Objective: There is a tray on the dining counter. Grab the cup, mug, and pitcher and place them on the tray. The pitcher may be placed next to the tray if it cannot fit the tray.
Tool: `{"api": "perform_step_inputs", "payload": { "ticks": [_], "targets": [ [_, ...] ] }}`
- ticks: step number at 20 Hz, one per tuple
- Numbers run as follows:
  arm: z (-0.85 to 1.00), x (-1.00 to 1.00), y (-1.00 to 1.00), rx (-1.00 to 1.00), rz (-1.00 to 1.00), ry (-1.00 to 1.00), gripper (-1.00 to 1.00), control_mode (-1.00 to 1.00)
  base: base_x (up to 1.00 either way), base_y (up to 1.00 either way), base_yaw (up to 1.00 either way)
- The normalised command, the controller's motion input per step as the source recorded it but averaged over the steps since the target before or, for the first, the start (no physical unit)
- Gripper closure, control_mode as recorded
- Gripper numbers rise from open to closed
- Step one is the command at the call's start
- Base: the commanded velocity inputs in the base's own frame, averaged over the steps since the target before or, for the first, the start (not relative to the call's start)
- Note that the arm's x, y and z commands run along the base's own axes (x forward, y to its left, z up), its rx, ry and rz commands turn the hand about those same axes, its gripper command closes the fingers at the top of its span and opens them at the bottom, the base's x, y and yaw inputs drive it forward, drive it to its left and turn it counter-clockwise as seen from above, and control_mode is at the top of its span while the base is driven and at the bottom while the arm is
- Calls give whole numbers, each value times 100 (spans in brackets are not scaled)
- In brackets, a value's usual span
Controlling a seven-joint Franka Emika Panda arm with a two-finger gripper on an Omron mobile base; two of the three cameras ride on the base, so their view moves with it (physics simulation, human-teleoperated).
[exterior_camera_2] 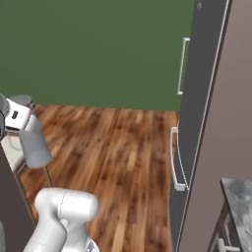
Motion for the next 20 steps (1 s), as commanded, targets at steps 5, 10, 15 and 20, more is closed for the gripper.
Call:
{"api": "perform_step_inputs", "payload": {
  "ticks": [5, 10, 15, 20],
  "targets": [
    [0, 0, 0, 0, 0, 0, 100, 100, 69, -6, -10],
    [0, 0, 0, 0, 0, 0, 100, 100, 58, 0, -6],
    [0, 0, 0, 0, 0, 0, 100, 100, 75, -5, -5],
    [0, 0, 0, 0, 0, 0, 100, 100, 96, -15, -6]
  ]
}}
